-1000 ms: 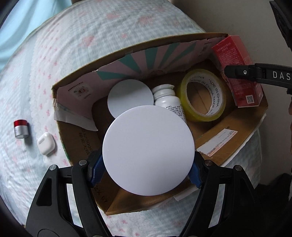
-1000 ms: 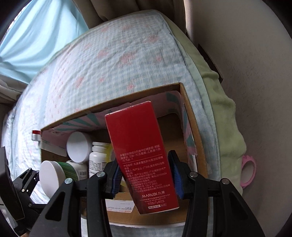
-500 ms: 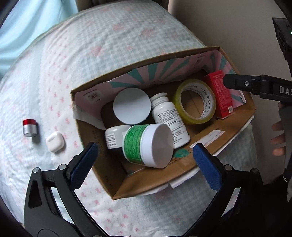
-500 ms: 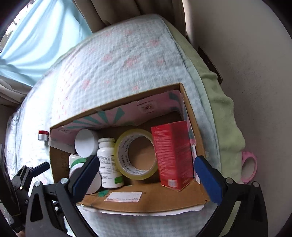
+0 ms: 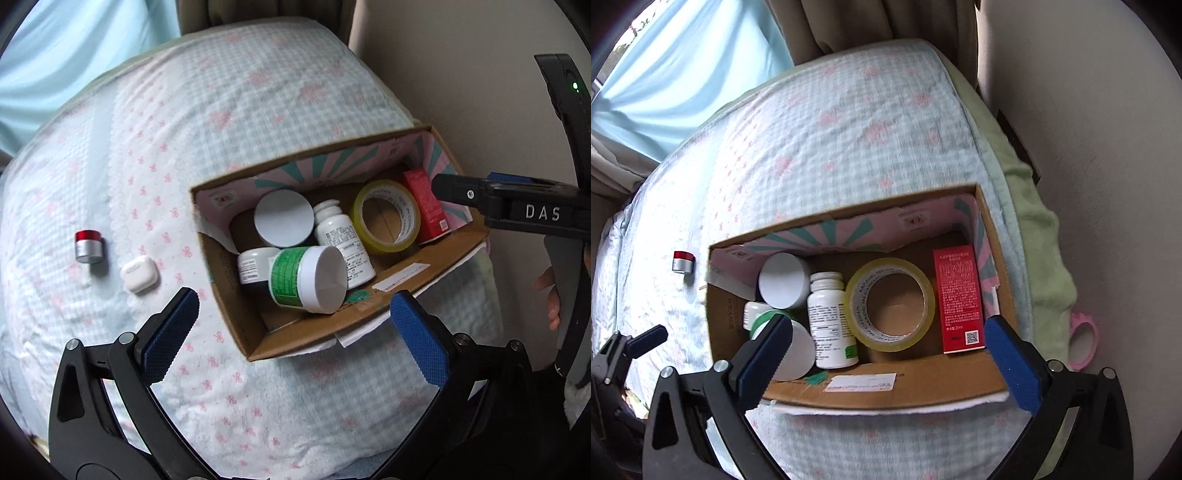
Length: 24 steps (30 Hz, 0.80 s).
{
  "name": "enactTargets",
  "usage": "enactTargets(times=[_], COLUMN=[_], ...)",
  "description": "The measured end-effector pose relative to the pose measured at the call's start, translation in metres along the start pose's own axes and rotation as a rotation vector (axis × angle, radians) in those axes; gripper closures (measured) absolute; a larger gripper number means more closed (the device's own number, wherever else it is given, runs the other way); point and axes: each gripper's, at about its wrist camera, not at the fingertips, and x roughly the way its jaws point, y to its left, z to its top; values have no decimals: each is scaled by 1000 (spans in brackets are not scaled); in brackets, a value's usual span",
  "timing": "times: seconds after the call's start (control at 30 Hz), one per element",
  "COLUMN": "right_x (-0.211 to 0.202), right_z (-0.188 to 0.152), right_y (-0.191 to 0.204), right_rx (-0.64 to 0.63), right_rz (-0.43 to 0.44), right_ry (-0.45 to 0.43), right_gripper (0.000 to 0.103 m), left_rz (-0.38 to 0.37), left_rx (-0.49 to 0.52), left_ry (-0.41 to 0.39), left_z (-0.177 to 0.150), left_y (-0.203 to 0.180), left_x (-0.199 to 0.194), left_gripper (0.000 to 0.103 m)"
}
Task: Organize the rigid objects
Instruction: 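Lift both tools away from the box toward PROYA jar and earbud case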
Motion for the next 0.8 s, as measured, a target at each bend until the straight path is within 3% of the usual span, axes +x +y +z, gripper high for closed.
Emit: enactTargets(times=[0.27, 0.4, 0.57, 0.8], right_x=[-41, -50, -76, -117], right_z=[4, 0, -10, -26], right_y=[25, 39, 63, 129], right_rx=[-36, -81, -106, -188], right_rz=[-104, -113, -54, -95], right_ry=[-63, -75, -135, -235], right_gripper=[0, 0, 0, 0], left_rz=[64, 74, 106, 105], left_rx=[-52, -101, -151, -177], left_ry=[-102, -157, -214, -283], left_z=[-7, -14, -27, -46], left_y=[29, 52, 84, 134], left_x=[-60, -88, -117, -155], left_gripper=[0, 0, 0, 0])
